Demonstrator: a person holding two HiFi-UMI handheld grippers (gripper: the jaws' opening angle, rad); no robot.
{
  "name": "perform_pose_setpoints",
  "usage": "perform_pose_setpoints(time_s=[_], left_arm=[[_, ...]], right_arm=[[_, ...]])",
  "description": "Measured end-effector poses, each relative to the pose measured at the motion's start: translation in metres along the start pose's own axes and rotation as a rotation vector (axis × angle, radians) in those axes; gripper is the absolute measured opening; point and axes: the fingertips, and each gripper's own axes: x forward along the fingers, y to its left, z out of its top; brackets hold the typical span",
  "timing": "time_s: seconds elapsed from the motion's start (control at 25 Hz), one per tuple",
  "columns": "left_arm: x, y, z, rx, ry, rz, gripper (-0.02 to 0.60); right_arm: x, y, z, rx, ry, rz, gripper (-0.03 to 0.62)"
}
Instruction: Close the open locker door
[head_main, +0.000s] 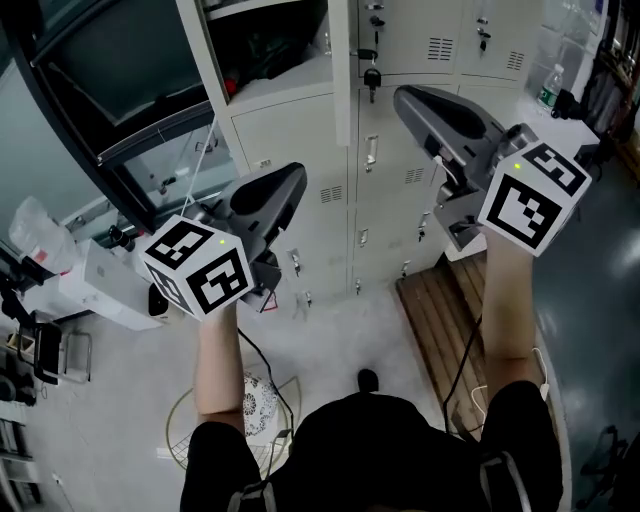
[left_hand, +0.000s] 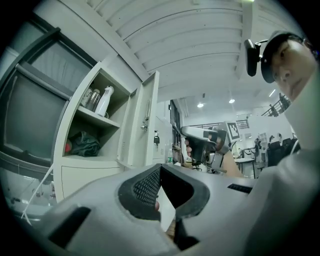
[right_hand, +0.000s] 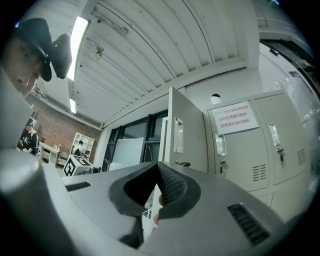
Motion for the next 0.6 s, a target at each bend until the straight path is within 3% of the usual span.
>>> perform_pose_setpoints(time_s=[0.24, 0.6], left_arm=[[0.016, 0.004, 0.007, 0.008, 0.000, 0.023, 0.017], [0.031, 0.017, 0.011, 0.009, -0.016, 0.086, 0.017]], right_arm=[[0.025, -0.018, 0.020, -0.064, 0.001, 0.039, 0.005], [0.057, -0.032, 0.034, -0.078, -0.011, 0.148, 0.005]])
